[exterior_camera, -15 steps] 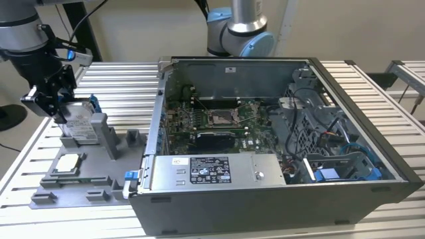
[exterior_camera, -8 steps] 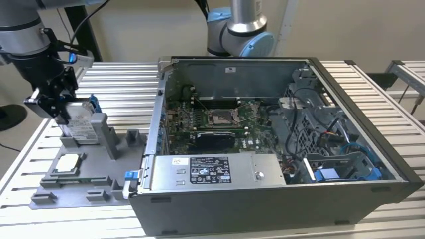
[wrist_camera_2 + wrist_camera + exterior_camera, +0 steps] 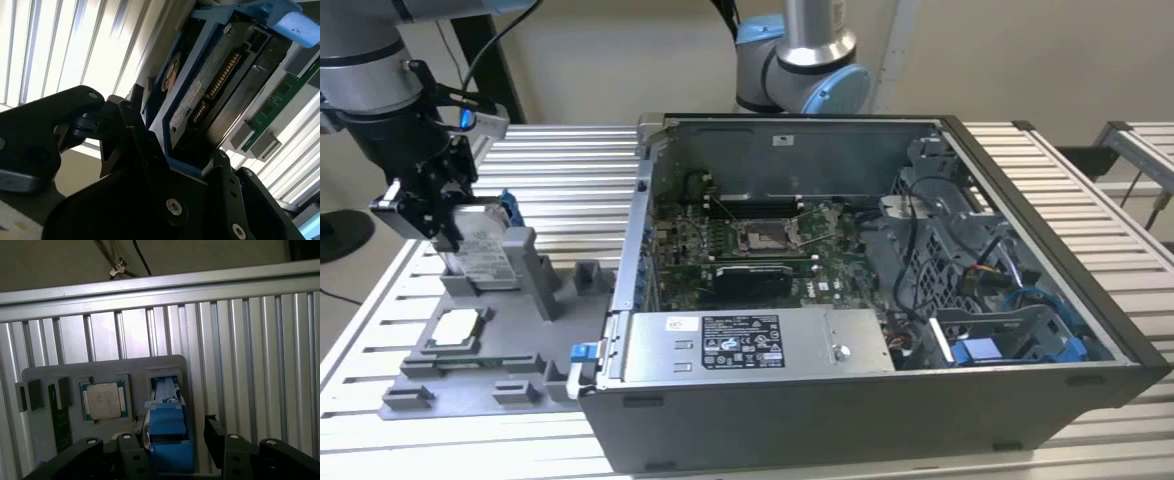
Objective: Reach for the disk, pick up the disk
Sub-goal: 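Pick up the disk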
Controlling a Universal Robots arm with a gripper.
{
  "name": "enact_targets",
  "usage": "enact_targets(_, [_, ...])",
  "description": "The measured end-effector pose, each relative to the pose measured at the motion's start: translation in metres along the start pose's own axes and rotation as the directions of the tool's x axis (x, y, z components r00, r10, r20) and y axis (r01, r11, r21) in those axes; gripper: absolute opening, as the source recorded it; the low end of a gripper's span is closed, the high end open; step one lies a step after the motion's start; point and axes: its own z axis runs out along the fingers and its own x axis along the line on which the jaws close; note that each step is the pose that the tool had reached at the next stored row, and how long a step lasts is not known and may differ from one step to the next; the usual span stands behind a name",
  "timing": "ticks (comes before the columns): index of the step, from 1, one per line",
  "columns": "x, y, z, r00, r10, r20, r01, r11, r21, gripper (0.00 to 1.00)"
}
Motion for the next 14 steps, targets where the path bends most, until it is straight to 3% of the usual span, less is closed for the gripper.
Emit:
enact_targets(1, [0.0, 0.0, 0.0, 1.0, 0.0, 0.0, 0.0, 1.0, 0.0, 1.0])
enact_targets(2, [0.0, 0.0, 0.0, 1.0, 0.0, 0.0, 0.0, 1.0, 0.0, 0.0])
enact_targets(14, [0.0, 0.0, 0.0001, 1.0, 0.0, -0.0006, 0.0, 1.0, 0.0002, 0.0])
